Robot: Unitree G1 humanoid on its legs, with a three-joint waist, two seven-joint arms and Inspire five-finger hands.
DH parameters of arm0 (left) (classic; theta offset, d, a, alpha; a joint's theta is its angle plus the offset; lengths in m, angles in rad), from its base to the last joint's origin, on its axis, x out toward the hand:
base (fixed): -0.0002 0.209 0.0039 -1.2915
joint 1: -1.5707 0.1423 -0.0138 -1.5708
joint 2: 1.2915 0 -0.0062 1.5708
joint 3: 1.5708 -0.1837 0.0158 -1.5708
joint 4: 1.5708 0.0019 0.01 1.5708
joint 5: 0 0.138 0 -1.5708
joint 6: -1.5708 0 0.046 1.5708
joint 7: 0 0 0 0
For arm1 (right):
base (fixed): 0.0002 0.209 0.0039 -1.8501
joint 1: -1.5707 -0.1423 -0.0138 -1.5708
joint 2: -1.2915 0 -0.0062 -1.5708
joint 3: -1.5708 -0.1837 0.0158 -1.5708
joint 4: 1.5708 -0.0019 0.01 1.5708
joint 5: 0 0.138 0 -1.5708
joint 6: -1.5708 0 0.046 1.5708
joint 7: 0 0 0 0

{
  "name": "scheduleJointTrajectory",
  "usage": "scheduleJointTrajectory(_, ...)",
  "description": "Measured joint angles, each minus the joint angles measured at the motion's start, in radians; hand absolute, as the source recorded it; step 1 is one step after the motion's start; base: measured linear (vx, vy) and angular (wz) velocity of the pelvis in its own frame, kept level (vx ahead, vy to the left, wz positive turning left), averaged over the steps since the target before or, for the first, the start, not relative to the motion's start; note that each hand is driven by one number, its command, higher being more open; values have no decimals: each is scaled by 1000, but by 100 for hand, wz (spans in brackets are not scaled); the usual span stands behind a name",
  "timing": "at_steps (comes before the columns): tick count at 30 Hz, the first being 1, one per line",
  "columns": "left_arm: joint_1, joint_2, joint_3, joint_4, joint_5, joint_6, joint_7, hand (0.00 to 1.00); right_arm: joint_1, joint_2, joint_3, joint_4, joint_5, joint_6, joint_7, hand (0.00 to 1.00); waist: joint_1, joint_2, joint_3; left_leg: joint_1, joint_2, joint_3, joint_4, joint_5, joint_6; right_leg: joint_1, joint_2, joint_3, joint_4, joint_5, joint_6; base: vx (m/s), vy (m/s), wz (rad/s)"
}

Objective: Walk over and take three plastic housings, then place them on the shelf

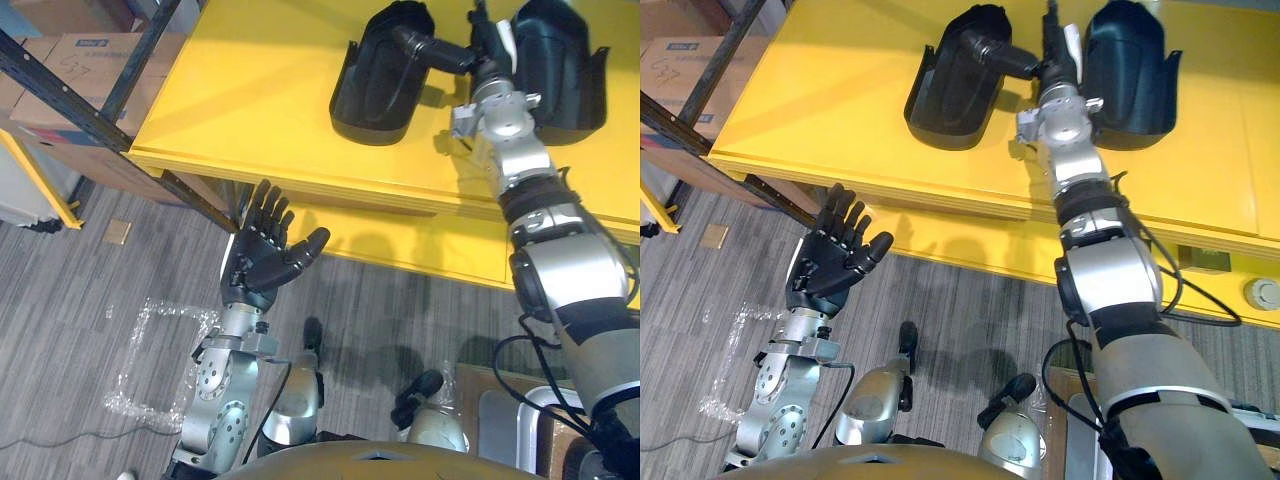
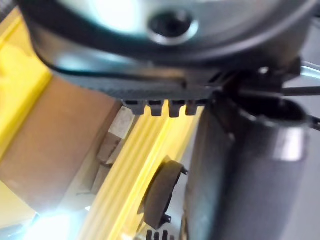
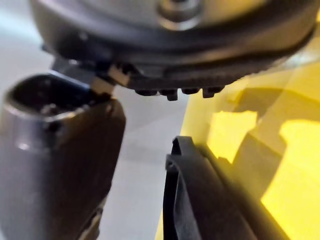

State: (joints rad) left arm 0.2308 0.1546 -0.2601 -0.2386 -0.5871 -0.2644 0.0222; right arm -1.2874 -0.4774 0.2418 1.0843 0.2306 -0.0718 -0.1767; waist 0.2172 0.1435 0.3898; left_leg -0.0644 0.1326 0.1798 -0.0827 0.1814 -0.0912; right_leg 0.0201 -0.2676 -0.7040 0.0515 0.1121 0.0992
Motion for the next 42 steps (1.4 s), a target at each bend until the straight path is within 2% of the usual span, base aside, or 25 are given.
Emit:
scheduleJointTrajectory(6,-26,1,-12,0,-32,-20,27,100,-73,-16,38,25,0,0,-5,100,1,17,37,-19,3,-15,18,-1,0,-25,-15,-2,60,-33,-3,-22,-13,4)
scheduleJointTrajectory(13,-34,1,-19,0,-34,-22,42,100,-103,-30,86,48,14,0,46,100,19,27,57,-33,9,-29,39,-1,-1,-51,-37,-4,143,-80,-9,-49,-35,5)
scheduleJointTrajectory(16,-34,1,-19,0,-40,-22,43,100,-114,-33,89,48,13,-2,61,100,27,49,70,-38,13,-45,43,0,-6,-56,-45,-14,182,-104,-14,-87,-37,12)
scheduleJointTrajectory(27,-32,2,-20,1,-41,-24,72,100,-149,-34,124,60,11,-2,59,100,34,52,72,-67,17,-54,45,14,-12,-104,-66,-15,258,-143,-25,-39,-31,3)
scheduleJointTrajectory(34,-33,2,-34,1,-41,-45,82,100,-150,-39,125,64,5,-9,-8,100,43,53,72,-71,17,-53,45,17,-16,-123,-78,-9,297,-165,-28,-26,-29,0)
scheduleJointTrajectory(39,-33,2,-62,5,-41,-45,84,100,-155,-40,125,83,10,-39,-10,100,43,53,72,-72,17,-53,45,18,-15,-123,-78,-9,297,-165,-28,0,0,0)
scheduleJointTrajectory(42,-35,2,-62,5,-41,-45,84,100,-169,-40,125,92,10,-91,-38,100,42,53,72,-71,18,-52,45,18,-15,-123,-77,-8,296,-164,-28,0,0,0)
